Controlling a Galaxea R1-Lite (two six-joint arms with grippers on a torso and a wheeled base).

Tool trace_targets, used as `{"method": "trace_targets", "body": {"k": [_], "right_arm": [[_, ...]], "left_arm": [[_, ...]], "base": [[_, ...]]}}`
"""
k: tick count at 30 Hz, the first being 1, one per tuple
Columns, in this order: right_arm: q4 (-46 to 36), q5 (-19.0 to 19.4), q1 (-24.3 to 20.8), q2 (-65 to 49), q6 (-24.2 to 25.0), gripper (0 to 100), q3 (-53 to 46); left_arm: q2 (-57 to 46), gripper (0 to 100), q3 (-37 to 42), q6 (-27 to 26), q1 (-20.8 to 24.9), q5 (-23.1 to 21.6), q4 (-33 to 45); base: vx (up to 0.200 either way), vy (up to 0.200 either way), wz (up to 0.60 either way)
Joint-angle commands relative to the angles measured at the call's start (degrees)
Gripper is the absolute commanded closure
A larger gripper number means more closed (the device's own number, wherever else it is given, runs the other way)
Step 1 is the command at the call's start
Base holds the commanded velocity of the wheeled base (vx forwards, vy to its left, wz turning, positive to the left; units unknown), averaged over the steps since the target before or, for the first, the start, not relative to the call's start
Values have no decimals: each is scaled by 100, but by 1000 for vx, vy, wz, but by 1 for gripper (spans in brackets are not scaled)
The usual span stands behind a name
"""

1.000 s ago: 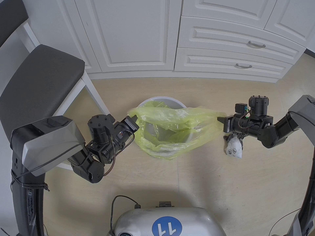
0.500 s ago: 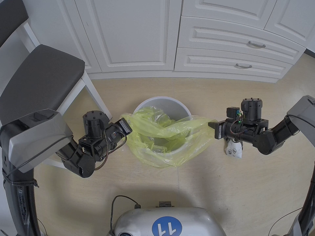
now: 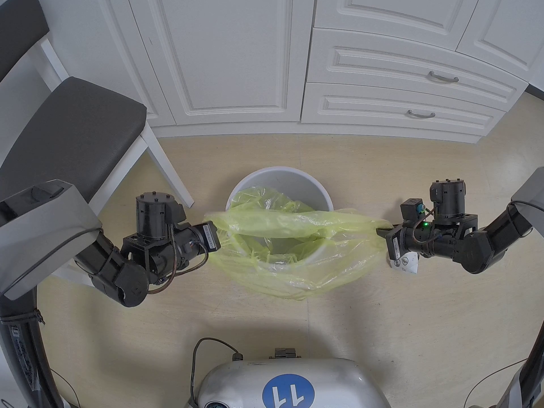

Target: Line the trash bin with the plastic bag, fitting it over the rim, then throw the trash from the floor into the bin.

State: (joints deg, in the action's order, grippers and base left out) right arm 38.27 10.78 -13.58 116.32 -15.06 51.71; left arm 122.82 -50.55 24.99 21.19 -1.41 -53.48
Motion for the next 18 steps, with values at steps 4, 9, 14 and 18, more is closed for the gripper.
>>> {"method": "trace_targets", "body": {"k": [4, 9, 14, 18], "right_arm": [[-12, -23, -162, 40, -226, 100, -302], [111, -383, -417, 497, -226, 100, -144], [682, -462, -479, 716, -164, 100, -109], [1043, -471, -435, 795, -217, 100, -197]], "left_arm": [[181, 100, 160, -38, 61, 10, -31], [585, 100, -174, 23, -1, 80, -286], [708, 100, -306, 102, -150, 238, -919], [585, 100, -332, 305, -220, 247, -1112]], "base": [[0, 0, 0], [0, 0, 0], [0, 0, 0], [0, 0, 0]]}}
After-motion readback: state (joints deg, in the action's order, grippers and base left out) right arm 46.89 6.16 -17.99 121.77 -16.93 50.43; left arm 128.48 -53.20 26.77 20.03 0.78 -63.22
